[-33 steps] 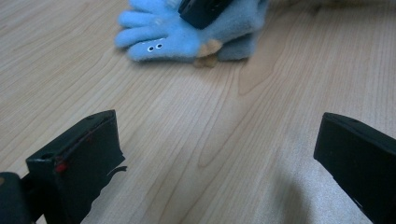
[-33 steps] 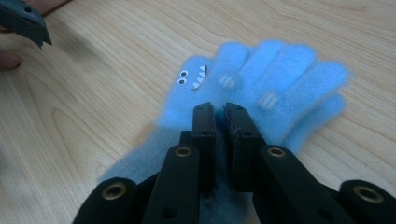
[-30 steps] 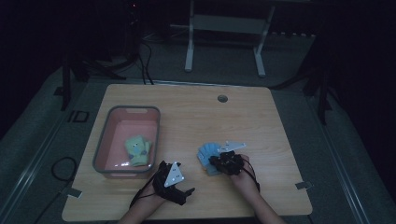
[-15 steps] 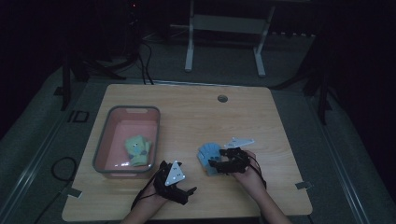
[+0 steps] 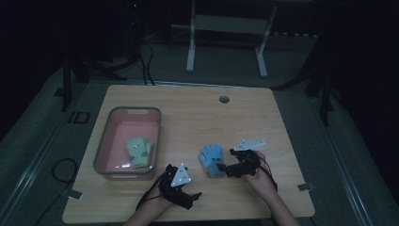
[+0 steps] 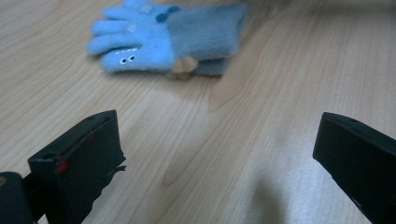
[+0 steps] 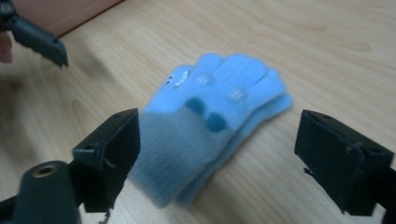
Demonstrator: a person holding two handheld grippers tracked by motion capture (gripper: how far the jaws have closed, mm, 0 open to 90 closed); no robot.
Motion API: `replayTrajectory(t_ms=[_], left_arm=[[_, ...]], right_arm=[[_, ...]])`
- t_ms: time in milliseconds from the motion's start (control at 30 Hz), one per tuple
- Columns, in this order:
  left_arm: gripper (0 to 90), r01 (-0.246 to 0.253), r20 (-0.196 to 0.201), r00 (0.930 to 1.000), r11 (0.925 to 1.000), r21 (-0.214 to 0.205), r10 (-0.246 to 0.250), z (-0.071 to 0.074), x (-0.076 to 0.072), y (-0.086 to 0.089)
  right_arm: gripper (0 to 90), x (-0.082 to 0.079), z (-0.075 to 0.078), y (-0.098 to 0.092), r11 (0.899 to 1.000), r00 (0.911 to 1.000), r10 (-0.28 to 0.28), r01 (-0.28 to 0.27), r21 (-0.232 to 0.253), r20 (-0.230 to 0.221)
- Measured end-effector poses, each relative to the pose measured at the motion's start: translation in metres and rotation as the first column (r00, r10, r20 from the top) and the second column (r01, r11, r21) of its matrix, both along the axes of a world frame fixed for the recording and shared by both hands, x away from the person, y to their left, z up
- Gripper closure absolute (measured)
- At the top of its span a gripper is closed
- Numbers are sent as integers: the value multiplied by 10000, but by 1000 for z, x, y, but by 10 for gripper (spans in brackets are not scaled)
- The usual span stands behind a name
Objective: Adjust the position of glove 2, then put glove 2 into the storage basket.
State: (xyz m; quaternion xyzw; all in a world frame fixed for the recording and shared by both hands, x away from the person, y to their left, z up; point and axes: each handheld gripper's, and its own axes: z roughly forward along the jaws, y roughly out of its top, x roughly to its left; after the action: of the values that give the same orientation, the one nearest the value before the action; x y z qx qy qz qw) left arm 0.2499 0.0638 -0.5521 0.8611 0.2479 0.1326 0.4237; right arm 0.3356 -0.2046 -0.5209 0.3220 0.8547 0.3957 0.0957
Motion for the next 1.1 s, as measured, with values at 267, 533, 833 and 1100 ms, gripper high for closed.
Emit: replayTrajectory(t_ms=[267, 533, 833, 1100], left_arm=[[15, 389, 18, 9992, 9992, 132, -389, 3, 1, -7], [17, 852, 663, 9940, 9960, 274, -869, 8, 7, -23], [153, 1647, 1603, 9713, 9832, 794, -1756, 15, 20, -53], [345, 2176, 2491, 9354, 9638, 1543, -2511, 8, 31, -66]], right_arm=[[120, 3, 8, -7, 9972, 9975, -702, 704, 233, -102], [208, 10, 14, -15, 9970, 9973, -700, 706, 316, -205], [414, 30, 20, -9, 9972, 9967, -595, 619, 423, -555], [363, 47, 10, 5, 9969, 9935, -623, 666, 422, -954]])
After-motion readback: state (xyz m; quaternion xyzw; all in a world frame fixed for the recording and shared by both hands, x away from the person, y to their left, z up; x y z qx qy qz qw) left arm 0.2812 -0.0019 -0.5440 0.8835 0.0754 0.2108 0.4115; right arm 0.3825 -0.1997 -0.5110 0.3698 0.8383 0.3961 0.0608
